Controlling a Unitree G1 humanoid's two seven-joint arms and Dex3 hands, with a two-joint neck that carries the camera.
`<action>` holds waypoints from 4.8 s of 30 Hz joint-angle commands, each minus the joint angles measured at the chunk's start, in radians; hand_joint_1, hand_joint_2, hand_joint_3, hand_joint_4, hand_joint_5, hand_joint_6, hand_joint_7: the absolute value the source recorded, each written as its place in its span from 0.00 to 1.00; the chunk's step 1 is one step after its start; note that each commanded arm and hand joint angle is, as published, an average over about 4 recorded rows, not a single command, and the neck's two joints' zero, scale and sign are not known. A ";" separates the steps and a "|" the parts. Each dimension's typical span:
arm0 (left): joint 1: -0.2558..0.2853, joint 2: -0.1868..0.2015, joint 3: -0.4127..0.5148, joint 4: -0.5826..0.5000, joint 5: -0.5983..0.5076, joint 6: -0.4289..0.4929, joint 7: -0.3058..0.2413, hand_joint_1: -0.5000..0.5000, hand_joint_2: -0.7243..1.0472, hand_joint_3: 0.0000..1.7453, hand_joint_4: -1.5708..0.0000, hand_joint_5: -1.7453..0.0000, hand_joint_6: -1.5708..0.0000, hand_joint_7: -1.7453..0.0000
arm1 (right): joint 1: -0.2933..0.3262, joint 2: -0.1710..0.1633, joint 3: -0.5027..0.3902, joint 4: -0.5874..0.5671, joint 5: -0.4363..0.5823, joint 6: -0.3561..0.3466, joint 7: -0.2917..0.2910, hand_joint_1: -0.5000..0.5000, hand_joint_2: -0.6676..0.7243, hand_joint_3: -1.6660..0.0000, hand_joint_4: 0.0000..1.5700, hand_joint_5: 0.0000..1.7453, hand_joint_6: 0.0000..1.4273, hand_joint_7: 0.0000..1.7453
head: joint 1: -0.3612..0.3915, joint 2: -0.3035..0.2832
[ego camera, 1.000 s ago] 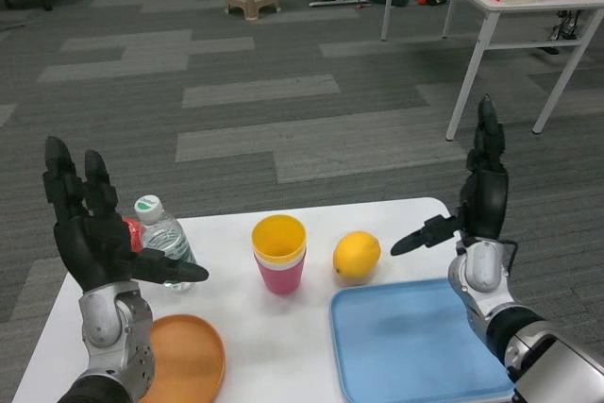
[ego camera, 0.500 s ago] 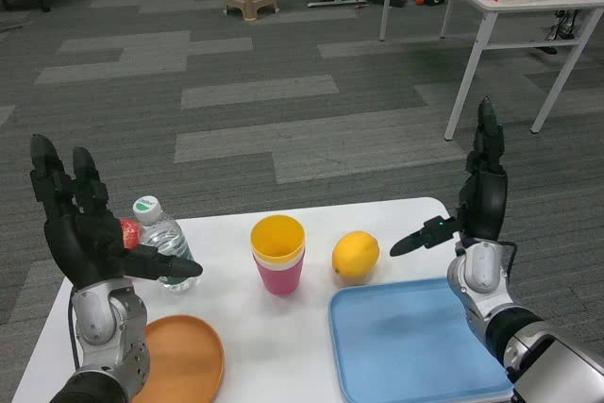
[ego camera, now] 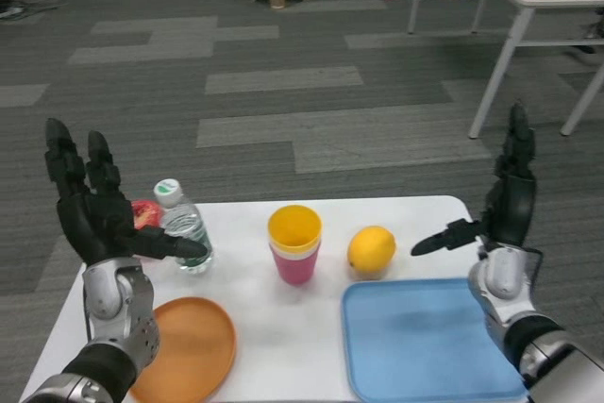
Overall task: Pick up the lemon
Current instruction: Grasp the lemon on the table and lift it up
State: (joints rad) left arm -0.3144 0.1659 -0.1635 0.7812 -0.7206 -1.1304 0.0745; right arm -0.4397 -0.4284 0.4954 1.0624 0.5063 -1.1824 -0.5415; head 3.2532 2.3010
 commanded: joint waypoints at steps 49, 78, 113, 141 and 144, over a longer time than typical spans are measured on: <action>0.031 0.124 0.012 -0.052 -0.091 0.336 -0.241 0.00 0.00 0.05 1.00 1.00 1.00 1.00 | -0.179 0.025 0.501 0.205 0.005 0.269 0.144 0.04 0.91 1.00 0.20 0.00 0.00 0.00 | -0.442 -0.088; 0.020 0.146 -0.081 -0.056 -0.091 0.294 -0.223 0.00 0.00 0.05 1.00 1.00 1.00 1.00 | -0.242 0.159 0.686 0.496 -0.001 0.339 0.294 0.08 0.73 1.00 0.08 0.00 0.00 0.00 | -0.461 -0.098; 0.056 0.146 -0.119 -0.085 -0.117 0.281 -0.216 0.00 0.00 0.05 1.00 1.00 1.00 1.00 | -0.364 0.191 0.671 0.479 -0.003 0.349 0.222 0.04 0.75 1.00 0.15 0.11 0.00 0.04 | -0.429 -0.114; 0.048 0.134 -0.128 -0.087 -0.112 0.273 -0.217 0.00 0.00 0.05 1.00 1.00 1.00 1.00 | -0.437 0.271 0.786 0.663 -0.009 0.367 0.128 0.04 0.56 1.00 0.07 0.17 0.00 0.07 | -0.427 -0.143; 0.048 0.132 -0.130 -0.088 -0.111 0.273 -0.217 0.00 0.00 0.05 1.00 1.00 1.00 1.00 | -0.436 0.277 0.845 0.676 -0.009 0.371 0.125 0.04 0.49 1.00 0.05 0.17 0.00 0.05 | -0.426 -0.145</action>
State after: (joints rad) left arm -0.2650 0.2937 -0.2905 0.6983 -0.8361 -0.8487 -0.1442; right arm -0.8564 -0.1543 1.3126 1.7280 0.4980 -0.8214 -0.4070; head 2.8266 2.1566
